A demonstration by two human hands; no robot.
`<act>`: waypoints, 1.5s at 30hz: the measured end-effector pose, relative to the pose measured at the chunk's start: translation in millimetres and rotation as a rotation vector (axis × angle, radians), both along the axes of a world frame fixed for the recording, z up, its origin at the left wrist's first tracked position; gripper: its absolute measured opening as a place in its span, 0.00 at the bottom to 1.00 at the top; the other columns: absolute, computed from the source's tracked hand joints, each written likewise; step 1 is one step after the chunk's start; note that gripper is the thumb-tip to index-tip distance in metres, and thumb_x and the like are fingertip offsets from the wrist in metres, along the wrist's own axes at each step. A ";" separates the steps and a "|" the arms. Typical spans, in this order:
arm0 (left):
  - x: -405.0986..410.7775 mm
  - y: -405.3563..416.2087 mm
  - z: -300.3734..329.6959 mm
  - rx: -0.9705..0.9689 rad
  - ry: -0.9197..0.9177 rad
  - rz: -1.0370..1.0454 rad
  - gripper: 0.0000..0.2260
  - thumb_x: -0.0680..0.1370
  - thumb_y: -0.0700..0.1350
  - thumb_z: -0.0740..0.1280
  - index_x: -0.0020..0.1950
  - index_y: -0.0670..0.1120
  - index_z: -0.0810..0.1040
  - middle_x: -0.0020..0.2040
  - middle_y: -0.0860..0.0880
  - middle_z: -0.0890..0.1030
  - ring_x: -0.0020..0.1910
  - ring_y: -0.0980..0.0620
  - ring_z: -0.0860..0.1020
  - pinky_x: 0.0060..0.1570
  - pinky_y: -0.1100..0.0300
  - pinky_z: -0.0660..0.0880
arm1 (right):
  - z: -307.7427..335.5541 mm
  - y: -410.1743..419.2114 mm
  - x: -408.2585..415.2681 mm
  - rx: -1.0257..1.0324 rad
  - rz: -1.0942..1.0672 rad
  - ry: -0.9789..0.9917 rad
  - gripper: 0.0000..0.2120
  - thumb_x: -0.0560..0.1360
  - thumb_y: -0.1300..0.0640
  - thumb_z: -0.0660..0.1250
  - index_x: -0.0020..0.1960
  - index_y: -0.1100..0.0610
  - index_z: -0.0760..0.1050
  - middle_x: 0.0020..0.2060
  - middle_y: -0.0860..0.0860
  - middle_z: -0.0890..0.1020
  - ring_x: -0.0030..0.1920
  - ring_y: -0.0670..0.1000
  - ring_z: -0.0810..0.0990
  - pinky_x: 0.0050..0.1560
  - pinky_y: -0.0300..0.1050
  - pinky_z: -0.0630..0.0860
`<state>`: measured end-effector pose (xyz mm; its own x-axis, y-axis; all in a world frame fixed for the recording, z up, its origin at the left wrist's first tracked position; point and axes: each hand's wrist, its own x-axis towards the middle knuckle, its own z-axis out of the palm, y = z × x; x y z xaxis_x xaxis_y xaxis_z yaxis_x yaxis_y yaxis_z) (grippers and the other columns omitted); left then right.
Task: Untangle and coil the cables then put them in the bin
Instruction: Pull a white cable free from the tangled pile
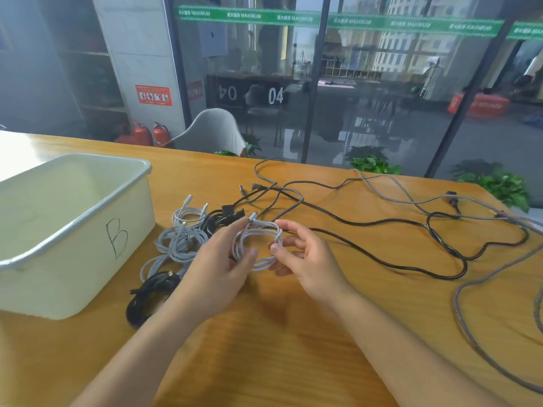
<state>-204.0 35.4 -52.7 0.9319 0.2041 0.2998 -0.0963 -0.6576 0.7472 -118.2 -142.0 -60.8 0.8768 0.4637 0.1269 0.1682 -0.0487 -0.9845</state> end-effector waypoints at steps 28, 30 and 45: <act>-16.0 105.8 -29.6 0.365 0.219 0.183 0.30 0.85 0.57 0.53 0.84 0.46 0.51 0.83 0.48 0.59 0.81 0.50 0.59 0.78 0.51 0.60 | -21.0 125.0 -9.0 -0.843 0.104 -0.666 0.32 0.85 0.36 0.48 0.85 0.45 0.44 0.85 0.47 0.44 0.83 0.47 0.37 0.83 0.53 0.37; -16.7 104.6 -29.6 0.419 0.185 0.212 0.30 0.85 0.56 0.54 0.84 0.45 0.51 0.82 0.46 0.61 0.80 0.48 0.61 0.77 0.49 0.62 | -20.3 121.4 -8.8 -0.788 0.106 -0.668 0.31 0.86 0.37 0.50 0.85 0.44 0.45 0.85 0.47 0.45 0.83 0.47 0.37 0.83 0.52 0.38; 28.7 3.3 -8.5 0.597 0.080 0.090 0.36 0.81 0.65 0.46 0.85 0.49 0.44 0.85 0.52 0.48 0.83 0.53 0.42 0.79 0.55 0.40 | -26.4 -13.5 37.3 -0.878 -0.127 -0.843 0.20 0.85 0.45 0.61 0.75 0.47 0.71 0.66 0.46 0.79 0.72 0.49 0.71 0.83 0.49 0.46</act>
<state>-175.2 38.6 -61.2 0.9432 0.1012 0.3165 0.0202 -0.9682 0.2493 -80.9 -155.5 -87.2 0.7166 0.5951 0.3638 0.6832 -0.7041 -0.1938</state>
